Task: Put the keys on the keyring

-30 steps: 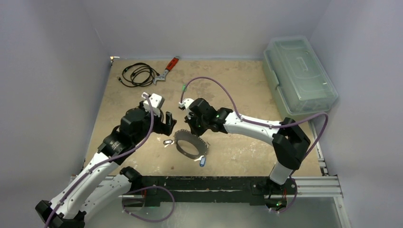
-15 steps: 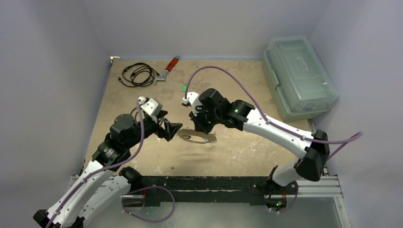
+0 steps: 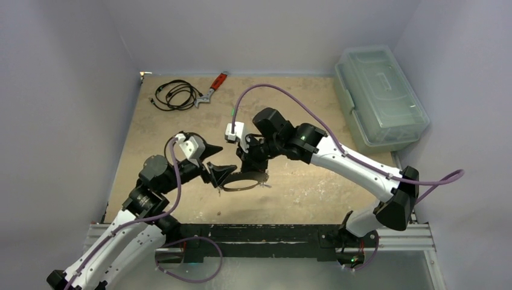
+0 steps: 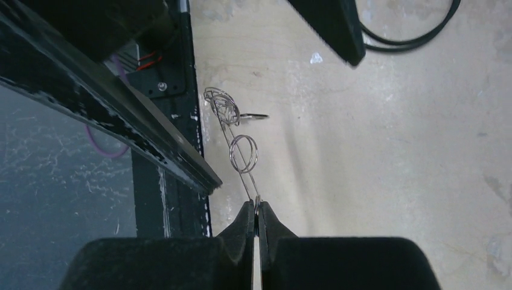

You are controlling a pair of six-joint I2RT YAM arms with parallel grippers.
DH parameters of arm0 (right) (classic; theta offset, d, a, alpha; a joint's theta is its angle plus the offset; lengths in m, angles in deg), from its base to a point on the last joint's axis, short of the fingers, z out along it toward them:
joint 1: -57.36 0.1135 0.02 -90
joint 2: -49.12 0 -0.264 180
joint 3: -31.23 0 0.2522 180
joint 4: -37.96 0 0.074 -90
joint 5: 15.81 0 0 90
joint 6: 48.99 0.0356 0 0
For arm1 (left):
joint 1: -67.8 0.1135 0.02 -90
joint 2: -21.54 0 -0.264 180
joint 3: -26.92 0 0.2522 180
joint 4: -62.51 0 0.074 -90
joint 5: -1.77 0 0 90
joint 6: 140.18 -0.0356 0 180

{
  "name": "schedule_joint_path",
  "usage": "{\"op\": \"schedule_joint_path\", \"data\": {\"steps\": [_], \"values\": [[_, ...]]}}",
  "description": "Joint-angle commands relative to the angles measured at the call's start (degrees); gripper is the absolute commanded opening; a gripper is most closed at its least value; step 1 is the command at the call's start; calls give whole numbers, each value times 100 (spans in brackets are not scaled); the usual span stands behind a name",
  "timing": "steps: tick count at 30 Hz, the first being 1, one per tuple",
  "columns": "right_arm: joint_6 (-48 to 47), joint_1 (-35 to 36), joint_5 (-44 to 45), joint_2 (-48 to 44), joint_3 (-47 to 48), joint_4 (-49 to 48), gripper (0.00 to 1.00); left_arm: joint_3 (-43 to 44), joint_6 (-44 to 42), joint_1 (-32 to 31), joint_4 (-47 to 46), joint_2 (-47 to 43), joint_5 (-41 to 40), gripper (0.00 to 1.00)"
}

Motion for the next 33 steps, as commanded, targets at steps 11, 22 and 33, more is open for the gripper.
{"op": "schedule_joint_path", "data": {"steps": [11,22,33], "values": [[-500,4,-440,-498,262,-261,0,-231,636,22,-1109,71,1603,76],[-544,4,-378,-610,261,-297,0,-291,495,-86,-1275,455,2109,65],[-529,4,-312,-742,254,-134,0,-43,-398,-151,-874,914,2148,51]]}}
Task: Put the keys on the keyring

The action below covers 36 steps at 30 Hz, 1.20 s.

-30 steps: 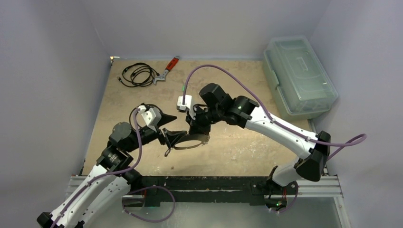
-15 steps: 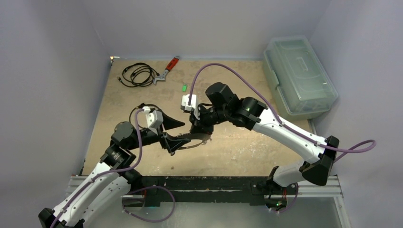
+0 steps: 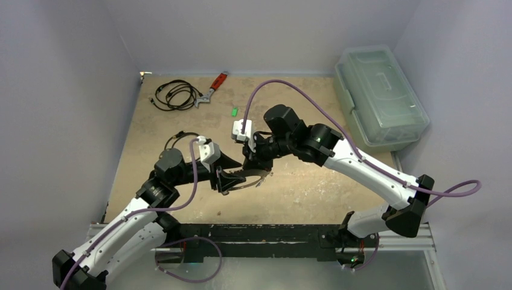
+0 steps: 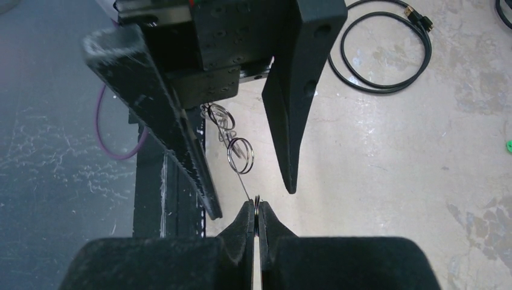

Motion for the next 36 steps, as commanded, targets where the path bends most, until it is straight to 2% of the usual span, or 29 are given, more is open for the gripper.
{"op": "schedule_joint_path", "data": {"steps": [1,4,16,25,26,30,36], "values": [[-79,6,-28,-238,54,-107,0,243,-528,-32,35,113,164,50],[-89,6,-92,-240,52,-94,0,331,-713,-31,82,157,210,47],[-190,15,-218,-65,79,-42,0,636,-1262,-50,304,557,234,42],[-199,15,-236,36,83,-61,0,617,-1493,-63,249,560,113,31],[-198,15,-211,33,75,-78,0,610,-1489,-63,243,559,92,32],[-207,15,-214,96,91,-51,0,584,-1406,-59,196,573,65,45],[-209,15,-200,103,53,-59,0,567,-1290,-59,117,542,127,52]]}}
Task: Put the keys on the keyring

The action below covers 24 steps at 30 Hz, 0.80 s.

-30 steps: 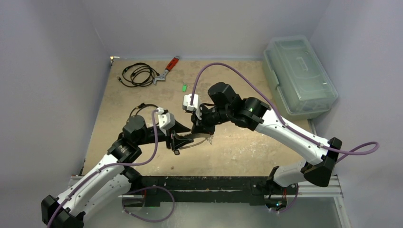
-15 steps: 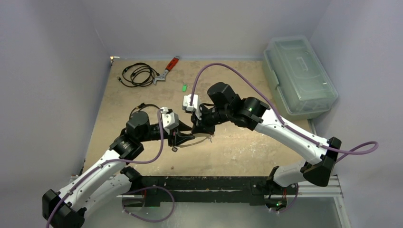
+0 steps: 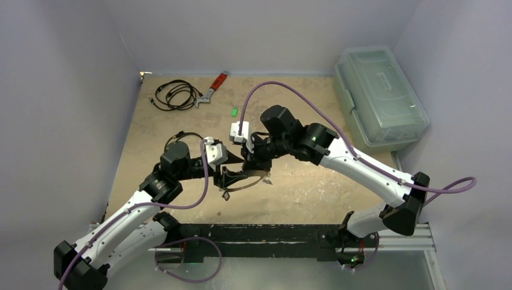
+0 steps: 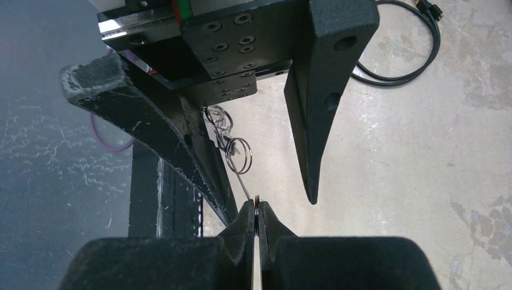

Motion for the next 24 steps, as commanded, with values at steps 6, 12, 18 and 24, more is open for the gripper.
{"op": "schedule_joint_path", "data": {"steps": [6,12,18,24], "values": [[-78,15,-197,-33,20,-148,0,138,67,-7,-346,-95,102,42],[-67,15,-220,-15,26,-150,0,139,40,-9,-344,16,125,25],[-37,15,-214,-167,28,-240,0,110,-26,-13,-312,-20,161,0],[253,15,-661,-541,-148,-648,40,-8,90,-6,-467,-270,132,0]]}}
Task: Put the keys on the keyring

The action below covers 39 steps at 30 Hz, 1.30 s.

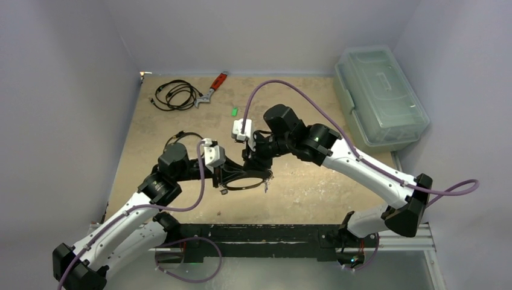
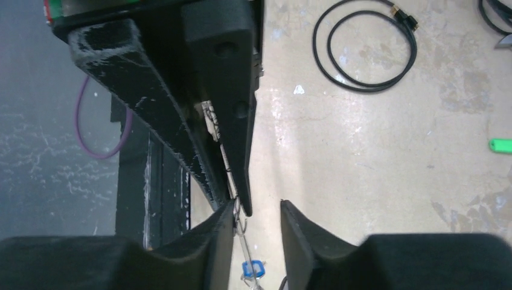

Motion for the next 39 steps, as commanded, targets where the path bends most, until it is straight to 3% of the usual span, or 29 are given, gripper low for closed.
{"op": "schedule_joint_path", "data": {"steps": [1,5,8,18,21,27,36,39], "values": [[309,41,-748,-563,-109,-540,47,-23,-20,-2,-388,-245,-33,0],[305,41,-957,-776,-193,-682,65,-83,38,-7,-466,-363,-25,0],[326,33,-1003,-983,-252,-820,72,-97,38,-6,-480,-449,-36,0],[418,33,-1584,-1823,-451,-1258,81,-142,38,-2,-463,-636,-126,0],[460,32,-1433,-1961,-561,-1438,80,-146,38,-4,-449,-699,-142,0],[787,33,-73,-2221,-1628,-2877,69,-176,282,-6,-552,-910,-68,0],[492,39,-227,-2790,-3216,-4728,57,-349,821,-3,-1086,-1168,139,0],[597,40,-299,-2914,-3514,-5260,48,-366,877,-6,-1142,-1173,179,0]]}}
